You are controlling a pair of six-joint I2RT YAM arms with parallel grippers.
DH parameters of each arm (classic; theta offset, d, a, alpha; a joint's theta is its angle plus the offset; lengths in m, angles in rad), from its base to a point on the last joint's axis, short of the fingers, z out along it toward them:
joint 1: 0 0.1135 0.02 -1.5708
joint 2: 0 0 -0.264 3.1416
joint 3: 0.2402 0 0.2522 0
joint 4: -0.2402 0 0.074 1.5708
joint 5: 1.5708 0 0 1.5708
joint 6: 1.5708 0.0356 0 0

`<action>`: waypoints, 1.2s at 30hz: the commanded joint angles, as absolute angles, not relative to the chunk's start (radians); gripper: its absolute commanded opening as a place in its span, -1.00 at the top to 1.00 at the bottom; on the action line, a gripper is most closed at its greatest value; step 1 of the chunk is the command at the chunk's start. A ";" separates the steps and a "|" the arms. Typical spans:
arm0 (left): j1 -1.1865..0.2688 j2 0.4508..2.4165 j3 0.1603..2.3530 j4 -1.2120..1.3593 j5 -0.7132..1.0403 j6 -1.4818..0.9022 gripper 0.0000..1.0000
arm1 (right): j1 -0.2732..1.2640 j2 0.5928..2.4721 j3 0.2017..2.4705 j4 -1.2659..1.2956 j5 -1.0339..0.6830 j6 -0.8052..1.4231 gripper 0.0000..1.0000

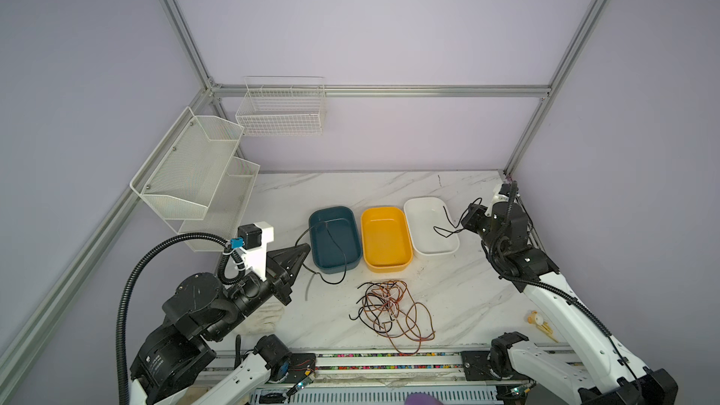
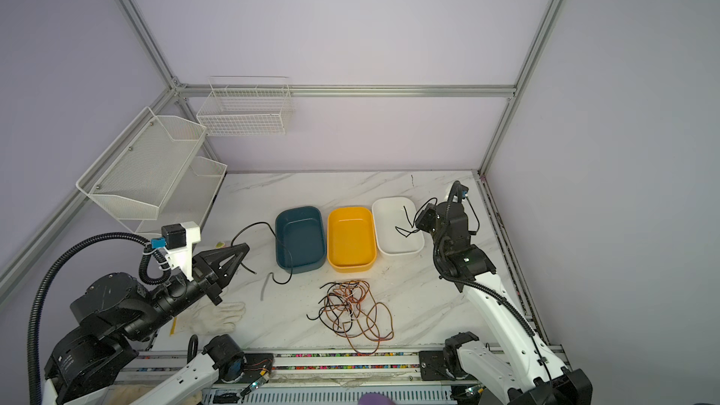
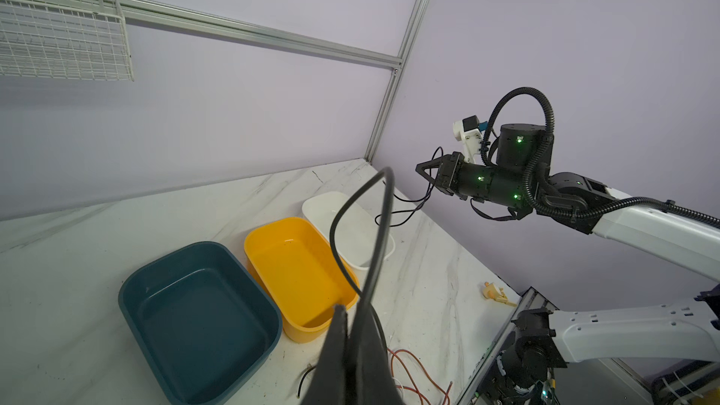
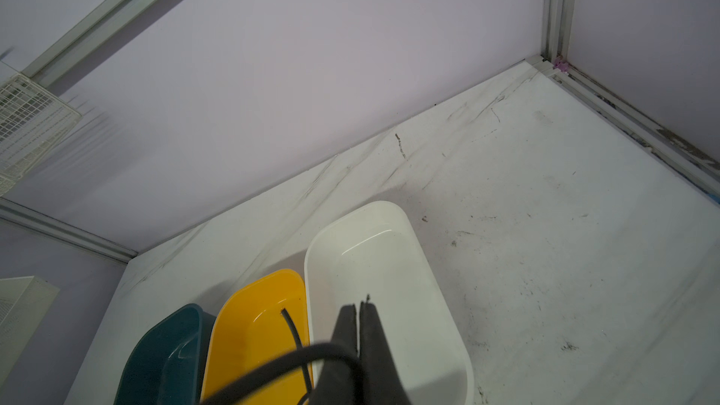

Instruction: Untangle the cables

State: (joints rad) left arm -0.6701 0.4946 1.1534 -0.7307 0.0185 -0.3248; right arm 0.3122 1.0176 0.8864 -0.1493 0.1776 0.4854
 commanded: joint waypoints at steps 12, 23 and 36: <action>-0.670 0.574 1.132 -0.557 0.059 -0.293 1.00 | 0.304 1.509 1.019 0.049 0.127 0.473 1.00; -0.669 0.594 1.120 -0.536 0.070 -0.304 1.00 | 0.303 1.668 1.048 0.096 0.091 0.490 1.00; -0.670 0.624 1.126 -0.522 0.098 -0.315 1.00 | 0.303 1.752 1.062 -0.001 0.081 0.470 0.92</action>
